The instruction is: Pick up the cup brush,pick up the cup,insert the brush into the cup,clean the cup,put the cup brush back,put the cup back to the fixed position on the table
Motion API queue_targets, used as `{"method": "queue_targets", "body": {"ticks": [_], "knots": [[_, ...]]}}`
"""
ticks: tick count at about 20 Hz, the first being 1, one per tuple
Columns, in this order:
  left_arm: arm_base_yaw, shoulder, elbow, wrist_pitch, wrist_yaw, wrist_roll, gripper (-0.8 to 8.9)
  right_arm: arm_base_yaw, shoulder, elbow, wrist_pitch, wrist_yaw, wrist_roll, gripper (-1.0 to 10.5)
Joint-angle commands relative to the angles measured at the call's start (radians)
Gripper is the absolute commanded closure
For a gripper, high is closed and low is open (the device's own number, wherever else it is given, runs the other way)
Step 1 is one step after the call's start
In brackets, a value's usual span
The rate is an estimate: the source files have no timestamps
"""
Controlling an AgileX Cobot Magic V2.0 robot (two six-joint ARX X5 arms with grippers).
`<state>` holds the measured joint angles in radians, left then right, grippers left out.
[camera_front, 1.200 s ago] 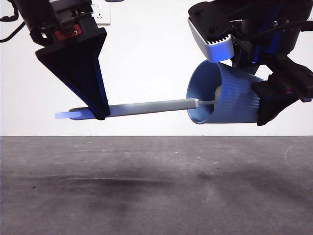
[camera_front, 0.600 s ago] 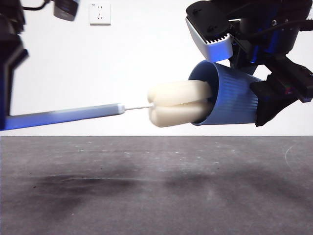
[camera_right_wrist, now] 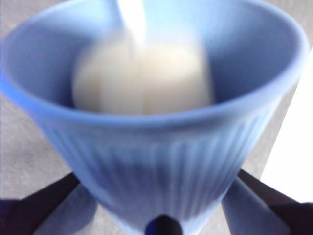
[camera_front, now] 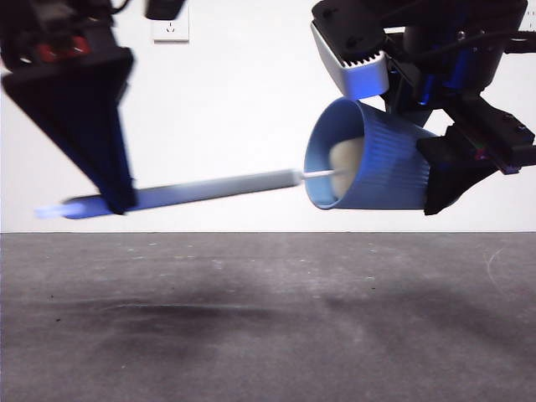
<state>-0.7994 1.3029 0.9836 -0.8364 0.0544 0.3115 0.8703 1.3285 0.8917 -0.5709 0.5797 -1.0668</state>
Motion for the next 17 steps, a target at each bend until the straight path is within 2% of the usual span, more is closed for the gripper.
{"method": "queue_targets", "body": {"ticks": [1,5,7,10,12,17], "knots": [[-0.029,0.026,-0.001,0.06,0.006,-0.035,8.22,0.01,0.007,0.001,0.012,-0.006,0.0,9.6],[-0.047,0.035,0.0,0.136,0.005,-0.11,8.22,0.021,0.007,0.001,0.006,0.0,0.011,9.6],[-0.037,0.034,0.0,0.07,-0.035,-0.122,8.22,0.021,0.007,0.001,-0.017,0.008,0.034,9.6],[-0.028,0.026,-0.001,-0.041,-0.148,-0.1,8.22,0.012,0.007,0.001,-0.024,0.047,0.068,9.6],[-0.015,0.015,-0.001,-0.071,-0.188,-0.106,8.22,0.001,0.006,0.001,-0.024,0.063,0.144,9.6],[0.043,-0.024,-0.001,-0.142,-0.191,-0.12,8.22,-0.032,0.006,0.001,-0.03,0.082,0.388,9.6]]}}
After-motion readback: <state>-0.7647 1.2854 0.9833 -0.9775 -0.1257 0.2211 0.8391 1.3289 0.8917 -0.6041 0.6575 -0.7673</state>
